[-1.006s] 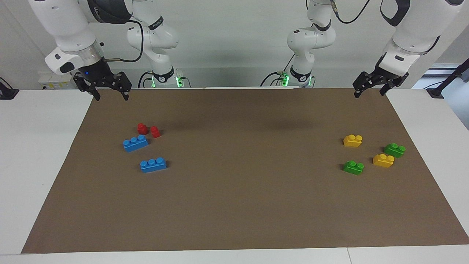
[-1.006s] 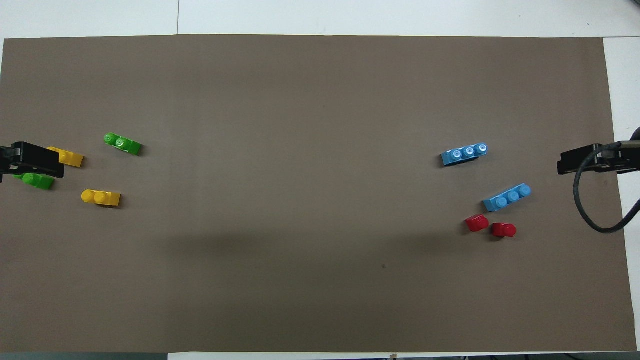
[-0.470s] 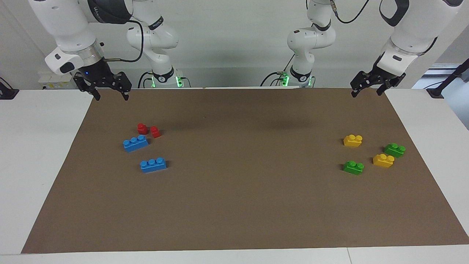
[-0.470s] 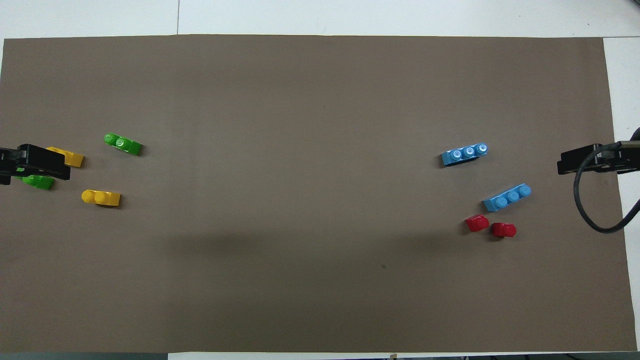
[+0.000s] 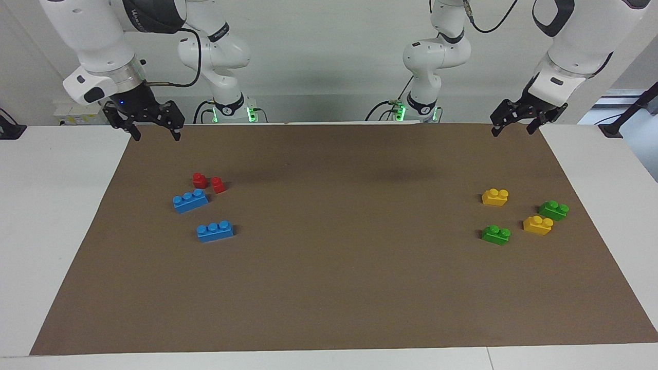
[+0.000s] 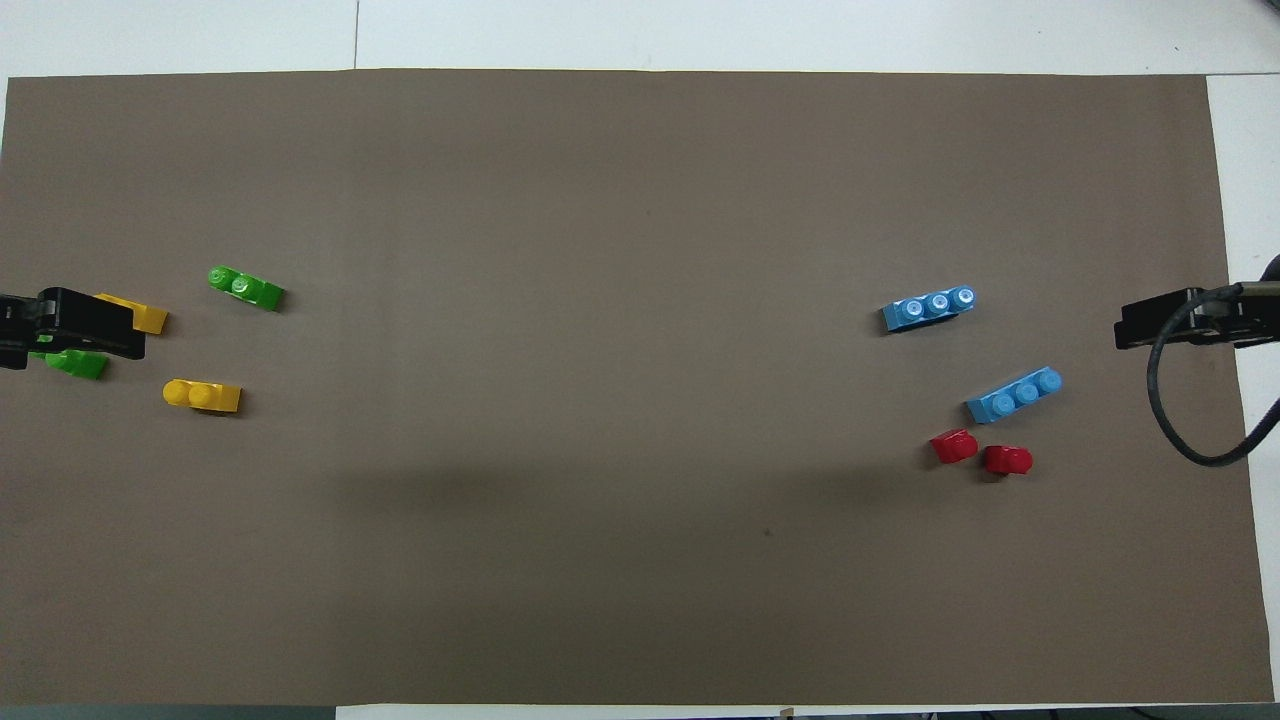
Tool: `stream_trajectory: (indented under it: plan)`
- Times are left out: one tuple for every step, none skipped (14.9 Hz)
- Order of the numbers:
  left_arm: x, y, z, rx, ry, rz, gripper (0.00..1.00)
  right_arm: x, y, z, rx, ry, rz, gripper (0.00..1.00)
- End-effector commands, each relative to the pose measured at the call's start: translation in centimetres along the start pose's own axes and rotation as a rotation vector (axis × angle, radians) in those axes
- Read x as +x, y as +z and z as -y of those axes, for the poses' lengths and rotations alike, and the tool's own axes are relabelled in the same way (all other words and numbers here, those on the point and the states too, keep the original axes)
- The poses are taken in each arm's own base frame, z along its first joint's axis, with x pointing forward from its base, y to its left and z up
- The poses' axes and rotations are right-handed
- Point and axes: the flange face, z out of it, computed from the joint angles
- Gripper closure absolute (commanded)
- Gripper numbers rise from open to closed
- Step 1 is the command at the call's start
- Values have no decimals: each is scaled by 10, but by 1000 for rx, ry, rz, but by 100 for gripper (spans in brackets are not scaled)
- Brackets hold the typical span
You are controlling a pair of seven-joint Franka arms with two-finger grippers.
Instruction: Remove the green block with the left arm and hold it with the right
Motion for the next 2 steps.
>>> stream_trajectory:
  plan:
    - [-6,1,-1,-12,12,-13,0,-1,-1,-2,-16,-15,-4,0]
    - [-6,1,-1,-12,12,-13,0,-1,-1,-3,-15,-14,-5,0]
